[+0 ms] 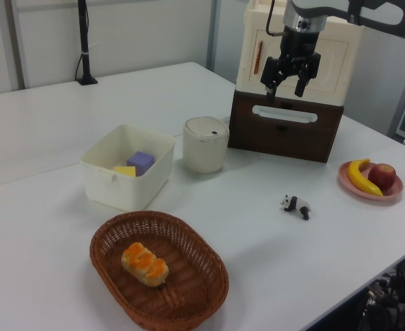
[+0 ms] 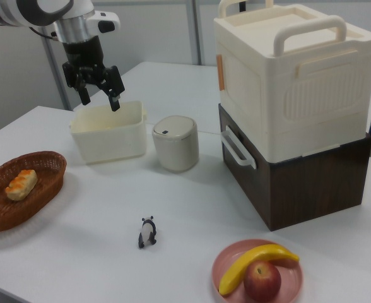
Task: Slide open the drawer
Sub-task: 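Move the gripper from above the white bin toward the brown drawer unit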
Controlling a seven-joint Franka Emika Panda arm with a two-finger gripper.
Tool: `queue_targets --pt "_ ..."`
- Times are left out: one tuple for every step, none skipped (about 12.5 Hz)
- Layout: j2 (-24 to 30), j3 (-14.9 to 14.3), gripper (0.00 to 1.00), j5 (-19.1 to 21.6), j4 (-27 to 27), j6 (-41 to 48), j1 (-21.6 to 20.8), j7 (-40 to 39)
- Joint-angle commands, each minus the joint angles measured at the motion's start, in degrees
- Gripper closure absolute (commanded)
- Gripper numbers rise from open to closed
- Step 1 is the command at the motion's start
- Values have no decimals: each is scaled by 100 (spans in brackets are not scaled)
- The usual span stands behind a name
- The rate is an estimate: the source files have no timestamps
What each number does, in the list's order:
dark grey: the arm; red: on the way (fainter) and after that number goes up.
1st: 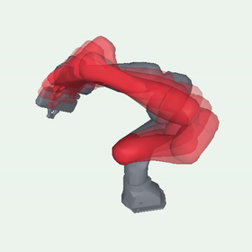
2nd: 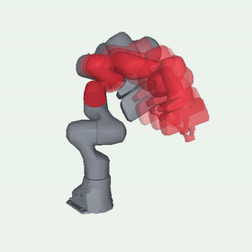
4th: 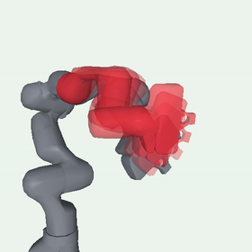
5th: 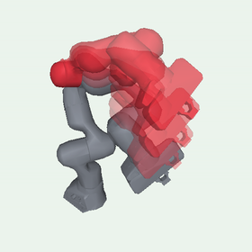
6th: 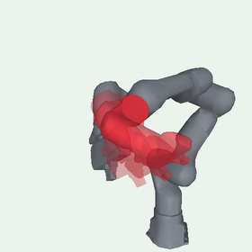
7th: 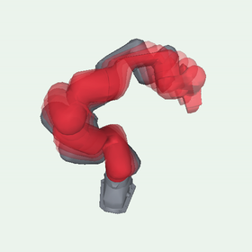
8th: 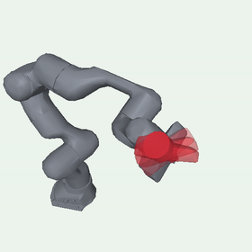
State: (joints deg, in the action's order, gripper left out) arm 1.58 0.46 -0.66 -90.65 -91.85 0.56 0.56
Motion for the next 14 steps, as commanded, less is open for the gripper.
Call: queue_targets --pt "141 -64 0 -75 -67 132 -73 -3" --pt "132 -64 0 -75 -67 124 -91 6" --pt "132 -64 0 -75 -67 132 -91 6" --pt "132 -64 0 -75 -67 124 -91 6" --pt "132 -64 0 -75 -67 123 -82 6" --pt "132 -64 0 -75 -58 123 -82 6" --pt "132 -64 0 -75 -67 123 -73 14" --pt "132 -64 0 -75 -67 123 -73 14" --pt "132 -55 0 -75 -67 115 -73 6" --pt "123 -55 0 -84 -76 89 -82 6" --pt "106 -55 0 -84 -84 62 -82 6" --pt "97 -55 0 -84 -76 62 -82 6" --pt "88 -55 0 -92 -76 44 -47 -3" --pt "71 -55 0 -110 -67 27 -29 -3"
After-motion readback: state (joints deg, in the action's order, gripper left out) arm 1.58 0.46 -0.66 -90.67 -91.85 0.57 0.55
